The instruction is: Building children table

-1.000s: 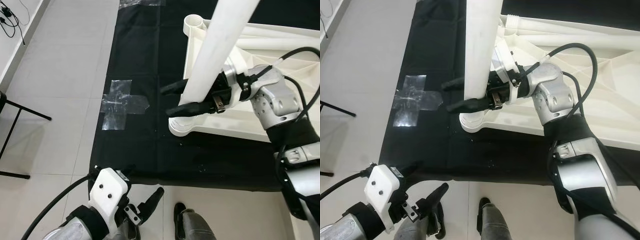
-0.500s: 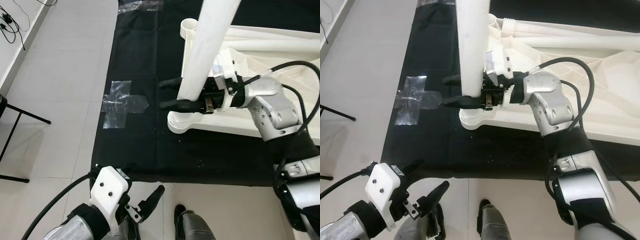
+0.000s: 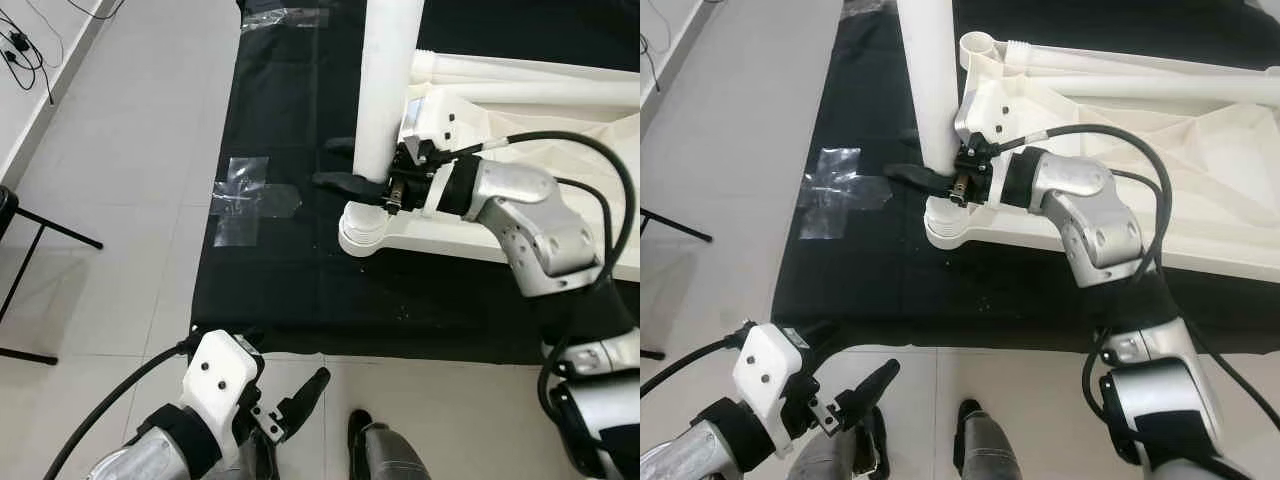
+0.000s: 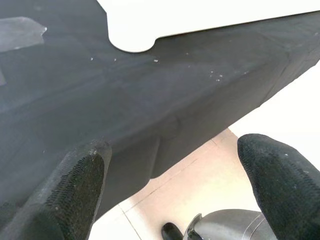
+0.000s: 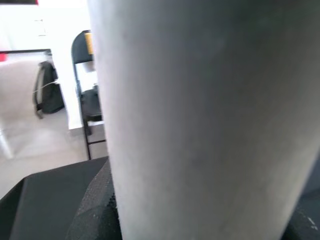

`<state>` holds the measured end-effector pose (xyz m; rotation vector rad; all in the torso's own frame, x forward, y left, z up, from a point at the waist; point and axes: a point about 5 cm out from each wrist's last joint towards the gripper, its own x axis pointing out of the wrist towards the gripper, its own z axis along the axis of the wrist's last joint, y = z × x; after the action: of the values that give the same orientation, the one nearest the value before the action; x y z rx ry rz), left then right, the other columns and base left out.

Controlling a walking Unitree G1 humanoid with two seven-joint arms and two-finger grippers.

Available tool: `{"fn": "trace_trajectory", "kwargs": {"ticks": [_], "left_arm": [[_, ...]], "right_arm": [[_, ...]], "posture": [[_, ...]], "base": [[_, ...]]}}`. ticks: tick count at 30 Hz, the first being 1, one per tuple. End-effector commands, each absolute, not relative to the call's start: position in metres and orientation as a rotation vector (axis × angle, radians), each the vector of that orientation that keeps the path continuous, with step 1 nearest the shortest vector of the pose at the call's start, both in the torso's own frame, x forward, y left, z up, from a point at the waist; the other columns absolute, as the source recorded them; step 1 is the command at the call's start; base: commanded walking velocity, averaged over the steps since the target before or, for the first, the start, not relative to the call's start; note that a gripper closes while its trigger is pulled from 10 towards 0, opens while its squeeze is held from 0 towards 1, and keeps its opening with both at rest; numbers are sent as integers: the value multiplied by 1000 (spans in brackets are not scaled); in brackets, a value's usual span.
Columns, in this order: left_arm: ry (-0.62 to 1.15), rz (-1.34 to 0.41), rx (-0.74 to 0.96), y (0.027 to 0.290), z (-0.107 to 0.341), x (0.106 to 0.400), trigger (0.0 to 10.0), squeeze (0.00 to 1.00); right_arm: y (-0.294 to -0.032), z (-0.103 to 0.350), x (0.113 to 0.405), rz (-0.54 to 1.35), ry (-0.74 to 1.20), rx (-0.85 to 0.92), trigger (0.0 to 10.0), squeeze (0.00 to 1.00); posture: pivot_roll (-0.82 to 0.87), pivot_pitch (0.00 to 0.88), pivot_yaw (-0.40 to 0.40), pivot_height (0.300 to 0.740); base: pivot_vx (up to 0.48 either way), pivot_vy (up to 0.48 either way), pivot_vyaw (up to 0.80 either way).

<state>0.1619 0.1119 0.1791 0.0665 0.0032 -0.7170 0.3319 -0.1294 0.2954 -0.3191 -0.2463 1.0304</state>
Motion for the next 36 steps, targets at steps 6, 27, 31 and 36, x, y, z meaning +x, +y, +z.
{"fn": "trace_trajectory", "kwargs": {"ticks": [6, 27, 31, 36], "left_arm": [[20, -714, 65, 111, 174, 162, 10000, 0], [-7, -644, 94, 120, 173, 181, 10000, 0], [-56, -535, 113, 132, 182, 199, 10000, 0], [-160, -463, 198, 154, 207, 229, 10000, 0]], "right_arm": [[-138, 237, 328, 701, -33, -219, 10000, 0], [-82, 210, 290, 244, -128, -100, 10000, 0], [-81, 212, 295, 251, -132, -113, 10000, 0], [-74, 215, 303, 307, -137, -150, 10000, 0]], "posture": [[-9, 393, -29, 740], [14, 341, -22, 740], [19, 332, -23, 740], [21, 305, -26, 740]], "base": [[0, 0, 0], [0, 0, 0], [0, 0, 0], [0, 0, 0]]}}
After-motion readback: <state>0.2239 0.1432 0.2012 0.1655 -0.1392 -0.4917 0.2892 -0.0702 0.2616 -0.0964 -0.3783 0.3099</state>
